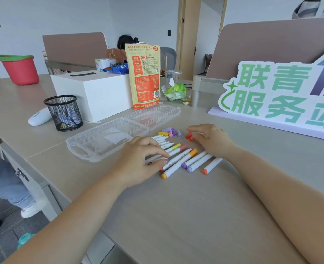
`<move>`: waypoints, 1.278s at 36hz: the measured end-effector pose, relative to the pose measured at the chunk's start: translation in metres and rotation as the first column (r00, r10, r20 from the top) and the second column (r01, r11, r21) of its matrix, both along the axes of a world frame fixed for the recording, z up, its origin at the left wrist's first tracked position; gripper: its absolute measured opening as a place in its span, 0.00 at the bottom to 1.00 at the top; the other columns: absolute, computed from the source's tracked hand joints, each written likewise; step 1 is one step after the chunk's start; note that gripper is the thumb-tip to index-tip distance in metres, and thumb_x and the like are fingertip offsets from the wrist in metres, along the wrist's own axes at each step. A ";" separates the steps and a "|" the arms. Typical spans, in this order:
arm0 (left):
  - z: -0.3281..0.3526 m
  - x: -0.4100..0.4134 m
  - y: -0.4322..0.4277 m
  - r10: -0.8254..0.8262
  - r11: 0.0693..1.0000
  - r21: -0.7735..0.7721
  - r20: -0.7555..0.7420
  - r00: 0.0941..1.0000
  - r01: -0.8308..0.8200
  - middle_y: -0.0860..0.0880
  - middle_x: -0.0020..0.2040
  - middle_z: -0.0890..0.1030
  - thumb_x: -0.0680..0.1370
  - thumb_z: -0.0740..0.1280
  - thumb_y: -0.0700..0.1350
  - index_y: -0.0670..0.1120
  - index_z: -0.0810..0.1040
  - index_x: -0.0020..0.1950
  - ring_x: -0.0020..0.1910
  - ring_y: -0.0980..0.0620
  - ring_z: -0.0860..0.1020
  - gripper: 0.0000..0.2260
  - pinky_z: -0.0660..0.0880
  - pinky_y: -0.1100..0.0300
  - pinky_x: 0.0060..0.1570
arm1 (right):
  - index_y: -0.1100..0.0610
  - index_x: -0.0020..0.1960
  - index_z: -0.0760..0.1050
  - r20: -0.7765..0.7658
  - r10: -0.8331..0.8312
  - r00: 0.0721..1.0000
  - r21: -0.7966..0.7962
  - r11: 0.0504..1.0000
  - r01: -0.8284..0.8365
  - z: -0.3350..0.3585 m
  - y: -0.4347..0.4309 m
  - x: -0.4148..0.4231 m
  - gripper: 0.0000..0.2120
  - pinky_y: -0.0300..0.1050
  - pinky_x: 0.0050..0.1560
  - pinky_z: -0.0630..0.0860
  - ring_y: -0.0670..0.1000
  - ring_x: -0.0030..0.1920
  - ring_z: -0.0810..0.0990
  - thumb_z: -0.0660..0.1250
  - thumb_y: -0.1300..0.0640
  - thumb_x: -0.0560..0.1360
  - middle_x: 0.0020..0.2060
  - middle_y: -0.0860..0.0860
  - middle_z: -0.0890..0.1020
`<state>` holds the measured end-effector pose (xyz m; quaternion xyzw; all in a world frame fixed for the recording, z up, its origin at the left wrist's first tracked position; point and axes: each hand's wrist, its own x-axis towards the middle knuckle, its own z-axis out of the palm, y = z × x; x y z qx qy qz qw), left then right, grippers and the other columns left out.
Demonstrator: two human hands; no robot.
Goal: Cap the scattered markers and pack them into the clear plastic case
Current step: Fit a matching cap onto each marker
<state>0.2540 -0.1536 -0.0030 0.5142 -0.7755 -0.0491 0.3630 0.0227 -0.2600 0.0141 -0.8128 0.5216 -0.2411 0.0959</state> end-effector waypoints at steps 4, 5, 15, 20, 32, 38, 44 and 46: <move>-0.001 0.000 -0.001 0.009 1.000 -0.013 0.022 1.000 -0.008 0.63 0.47 0.75 0.65 0.63 0.68 0.62 0.83 0.44 0.53 0.63 0.69 0.16 0.56 0.69 0.58 | 0.40 0.65 0.71 -0.191 0.032 0.981 0.019 0.999 -0.029 -0.004 -0.004 0.002 0.16 0.52 0.70 0.57 0.50 0.69 0.66 0.51 0.47 0.82 0.62 0.43 0.75; -0.001 0.000 -0.001 0.014 1.000 -0.016 0.028 1.000 -0.013 0.64 0.47 0.75 0.65 0.64 0.67 0.62 0.83 0.43 0.53 0.63 0.69 0.15 0.57 0.68 0.57 | 0.39 0.65 0.71 -0.219 0.042 0.975 0.025 0.999 -0.038 -0.004 -0.005 0.003 0.16 0.52 0.71 0.55 0.49 0.70 0.64 0.50 0.47 0.82 0.64 0.40 0.74; 0.001 -0.002 0.000 0.105 0.995 -0.011 0.057 0.993 -0.104 0.61 0.48 0.74 0.68 0.75 0.55 0.56 0.84 0.43 0.53 0.59 0.68 0.06 0.57 0.65 0.54 | 0.52 0.51 0.79 -0.009 0.018 1.000 0.035 0.999 -0.018 0.005 0.005 0.004 0.06 0.45 0.56 0.72 0.49 0.48 0.75 0.64 0.57 0.77 0.41 0.42 0.75; 0.002 -0.003 -0.001 0.116 0.993 -0.005 0.057 0.992 -0.116 0.61 0.48 0.74 0.70 0.75 0.52 0.52 0.83 0.42 0.53 0.57 0.69 0.05 0.60 0.63 0.55 | 0.54 0.46 0.78 -0.020 -0.001 1.000 0.011 1.000 0.001 0.004 0.005 0.005 0.05 0.44 0.50 0.74 0.49 0.46 0.76 0.66 0.61 0.73 0.45 0.47 0.79; 0.007 0.000 -0.002 0.166 0.985 -0.003 -0.261 0.951 -0.173 0.60 0.42 0.78 0.77 0.68 0.48 0.54 0.78 0.46 0.34 0.60 0.77 0.01 0.72 0.63 0.49 | 0.60 0.55 0.78 -0.002 -0.010 1.000 -0.026 1.000 0.010 0.003 0.004 0.004 0.11 0.42 0.53 0.72 0.50 0.50 0.77 0.67 0.65 0.73 0.56 0.52 0.74; 0.008 -0.002 0.000 0.167 0.985 0.022 -0.332 0.928 -0.169 0.55 0.44 0.79 0.77 0.68 0.47 0.59 0.76 0.45 0.37 0.56 0.79 0.06 0.78 0.56 0.38 | 0.51 0.53 0.81 -0.171 -0.168 0.971 -0.077 0.985 0.157 0.005 0.002 -0.004 0.09 0.44 0.60 0.60 0.48 0.58 0.74 0.67 0.51 0.75 0.62 0.45 0.72; 0.014 -0.004 0.003 0.125 0.990 -0.013 -0.397 0.909 -0.141 0.53 0.46 0.80 0.76 0.69 0.42 0.59 0.75 0.43 0.42 0.60 0.78 0.11 0.71 0.76 0.35 | 0.47 0.47 0.80 -0.076 -0.171 0.982 -0.125 0.979 0.160 0.004 0.008 -0.003 0.05 0.41 0.58 0.55 0.48 0.57 0.73 0.66 0.50 0.75 0.52 0.43 0.79; 0.016 -0.005 0.005 0.092 0.993 -0.024 -0.446 0.890 -0.115 0.53 0.45 0.80 0.75 0.69 0.39 0.57 0.75 0.42 0.46 0.63 0.76 0.12 0.71 0.77 0.33 | 0.48 0.49 0.79 0.020 -0.133 0.991 -0.085 0.987 0.135 0.007 0.012 -0.001 0.06 0.43 0.65 0.56 0.47 0.53 0.73 0.64 0.51 0.77 0.47 0.42 0.79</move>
